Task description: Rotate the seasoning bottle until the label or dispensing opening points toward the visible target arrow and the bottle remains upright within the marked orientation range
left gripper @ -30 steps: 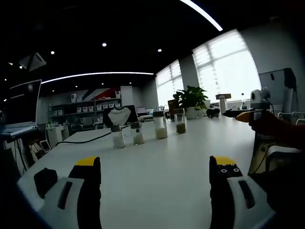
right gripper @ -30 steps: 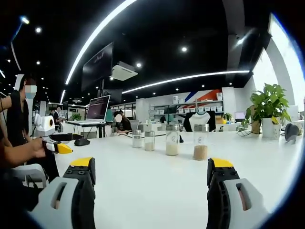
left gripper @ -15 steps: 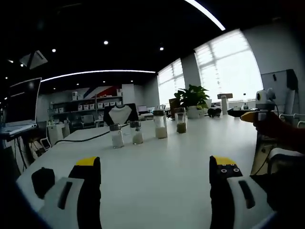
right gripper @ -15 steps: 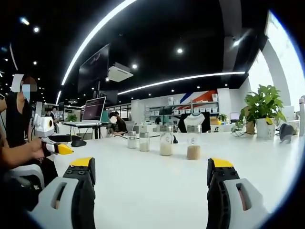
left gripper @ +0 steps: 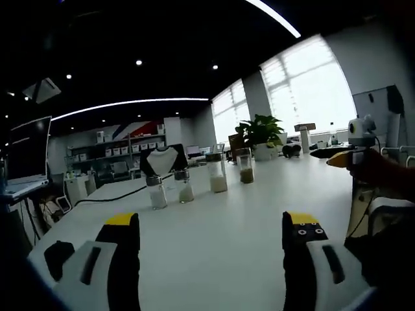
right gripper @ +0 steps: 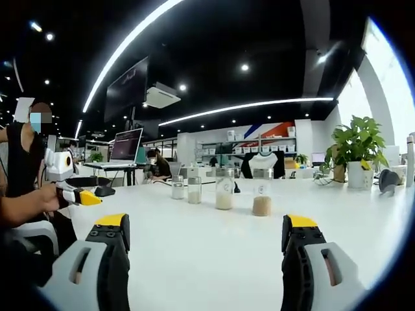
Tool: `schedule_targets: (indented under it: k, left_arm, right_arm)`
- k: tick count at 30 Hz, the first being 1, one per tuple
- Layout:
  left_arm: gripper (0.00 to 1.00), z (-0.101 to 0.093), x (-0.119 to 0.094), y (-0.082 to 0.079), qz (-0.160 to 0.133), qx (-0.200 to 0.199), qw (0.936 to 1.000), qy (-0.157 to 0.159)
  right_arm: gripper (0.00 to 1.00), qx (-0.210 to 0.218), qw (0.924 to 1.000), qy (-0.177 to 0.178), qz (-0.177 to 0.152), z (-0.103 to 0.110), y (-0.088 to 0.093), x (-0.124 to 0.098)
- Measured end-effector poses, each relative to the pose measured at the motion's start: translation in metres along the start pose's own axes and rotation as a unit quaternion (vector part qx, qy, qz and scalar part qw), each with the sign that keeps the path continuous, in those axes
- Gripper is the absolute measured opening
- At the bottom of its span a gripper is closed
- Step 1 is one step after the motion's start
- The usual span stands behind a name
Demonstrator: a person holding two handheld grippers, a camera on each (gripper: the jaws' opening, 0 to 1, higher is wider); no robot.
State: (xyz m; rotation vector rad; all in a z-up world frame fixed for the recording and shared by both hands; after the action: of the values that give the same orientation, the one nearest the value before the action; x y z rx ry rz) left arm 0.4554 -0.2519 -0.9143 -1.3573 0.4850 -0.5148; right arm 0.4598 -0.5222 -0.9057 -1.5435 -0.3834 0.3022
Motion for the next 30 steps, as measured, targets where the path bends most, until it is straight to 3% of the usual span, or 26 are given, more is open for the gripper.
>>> schedule_targets:
  k: [1, 3, 5, 9, 11, 17, 20, 24, 30]
  left_arm:
    - [0.89, 0.001, 0.0, -0.002, -0.003, 0.008, 1.0, -0.001]
    - [0.93, 0.003, 0.003, -0.005, -0.008, 0.013, 0.9999, -0.004]
    - [0.96, 0.007, 0.007, 0.0, 0.009, 0.003, 0.9999, -0.005]
    - [0.96, 0.019, 0.015, 0.0, 0.002, -0.006, 0.9999, -0.016]
    - [0.97, 0.025, 0.023, 0.008, 0.027, -0.038, 0.9988, -0.012]
    - [0.96, 0.042, 0.04, 0.005, 0.026, -0.02, 0.9993, -0.02]
    - [0.95, 0.049, 0.049, 0.004, 0.019, -0.026, 0.9993, -0.021]
    - [0.96, 0.052, 0.062, -0.009, -0.011, -0.031, 0.9992, -0.022]
    - [0.97, 0.072, 0.079, -0.008, -0.008, -0.048, 0.9981, -0.038]
  right_arm:
    - [0.99, -0.001, 1.0, 0.001, -0.001, 0.0, -0.001, 0.0]
    - [0.99, -0.001, 1.0, -0.001, -0.005, 0.002, -0.003, 0.0]
    - [0.99, -0.002, 1.0, -0.004, -0.005, 0.004, -0.003, 0.0]
    - [0.99, -0.001, 1.0, -0.005, -0.001, 0.005, 0.0, 0.001]
    - [0.99, 0.002, 1.0, -0.007, -0.002, 0.006, -0.001, 0.002]
    - [0.99, -0.004, 0.9999, -0.012, 0.005, 0.009, 0.002, 0.004]
    - [0.99, -0.004, 0.9999, -0.01, 0.006, 0.009, 0.004, 0.004]
    - [0.99, 0.0, 0.9999, -0.013, 0.002, 0.011, 0.002, 0.004]
    - [1.0, 0.022, 0.9996, -0.011, -0.015, 0.009, -0.005, 0.002]
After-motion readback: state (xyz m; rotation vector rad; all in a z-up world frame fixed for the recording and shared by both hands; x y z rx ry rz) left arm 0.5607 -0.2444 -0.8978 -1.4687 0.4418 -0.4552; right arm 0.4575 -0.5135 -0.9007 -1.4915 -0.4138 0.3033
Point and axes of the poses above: the point that each gripper's makers call its tool centre point, and the gripper's own axes: x roughly forward along the fingers, z roughly to its left, y roughly out of its underside, the point moved 1 cm from there along -x, roughly backward along the fingers, and after that the axes turned 10 degrees about y, right-handed, at the moved point
